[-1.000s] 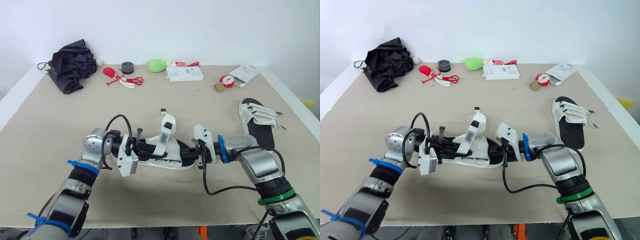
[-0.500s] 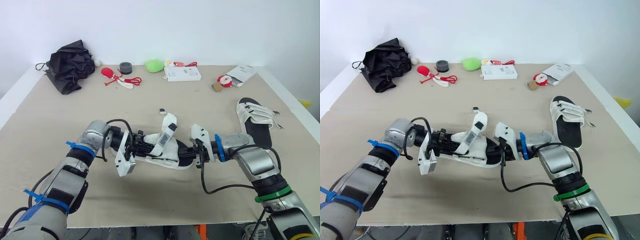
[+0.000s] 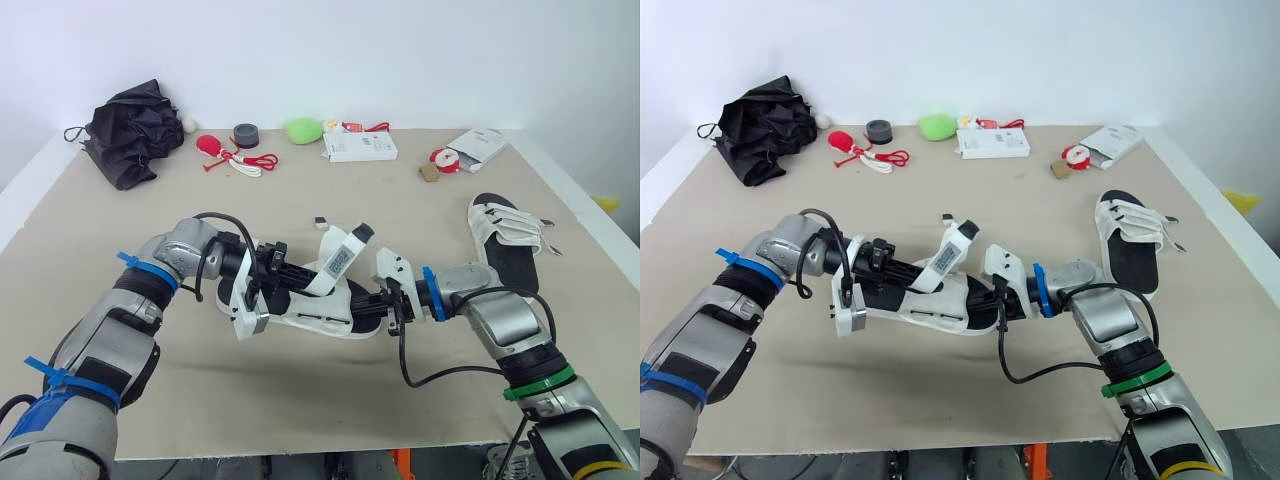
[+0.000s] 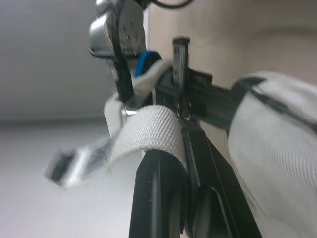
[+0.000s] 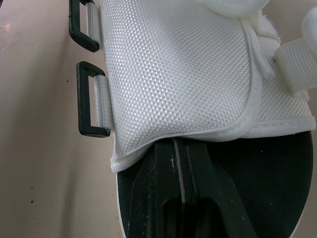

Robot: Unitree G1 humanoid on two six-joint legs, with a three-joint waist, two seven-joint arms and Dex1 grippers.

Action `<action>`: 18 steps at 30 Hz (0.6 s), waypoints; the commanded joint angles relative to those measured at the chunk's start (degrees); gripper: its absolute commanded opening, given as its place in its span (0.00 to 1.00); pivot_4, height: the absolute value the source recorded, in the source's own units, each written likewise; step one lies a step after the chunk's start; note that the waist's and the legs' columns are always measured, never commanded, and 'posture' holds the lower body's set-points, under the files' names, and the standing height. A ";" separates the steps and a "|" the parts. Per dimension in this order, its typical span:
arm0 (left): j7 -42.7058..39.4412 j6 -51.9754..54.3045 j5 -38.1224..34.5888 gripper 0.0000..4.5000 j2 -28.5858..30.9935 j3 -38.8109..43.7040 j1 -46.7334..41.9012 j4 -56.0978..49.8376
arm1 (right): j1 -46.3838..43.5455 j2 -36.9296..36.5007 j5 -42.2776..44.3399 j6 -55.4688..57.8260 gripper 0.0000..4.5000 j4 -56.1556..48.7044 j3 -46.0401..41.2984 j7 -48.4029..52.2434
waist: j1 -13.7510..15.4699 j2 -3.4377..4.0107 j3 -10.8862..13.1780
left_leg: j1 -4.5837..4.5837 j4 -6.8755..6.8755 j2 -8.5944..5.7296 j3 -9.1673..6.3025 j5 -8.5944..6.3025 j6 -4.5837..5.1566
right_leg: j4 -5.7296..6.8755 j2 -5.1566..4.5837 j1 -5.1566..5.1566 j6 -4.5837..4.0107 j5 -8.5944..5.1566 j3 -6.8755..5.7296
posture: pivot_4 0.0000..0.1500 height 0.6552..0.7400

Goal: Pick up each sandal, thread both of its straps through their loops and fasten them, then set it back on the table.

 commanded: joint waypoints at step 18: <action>24.36 -0.32 15.53 0.10 3.86 -6.06 -3.37 3.79 | -0.37 0.39 -2.26 -0.61 0.00 4.06 3.44 0.69 | 0.01 0.00 0.00 | 0.02 0.00 0.10 0.54 0.00 -0.01 | 0.24 0.05 -0.39 -0.07 0.05 0.31 | 1.00 1.00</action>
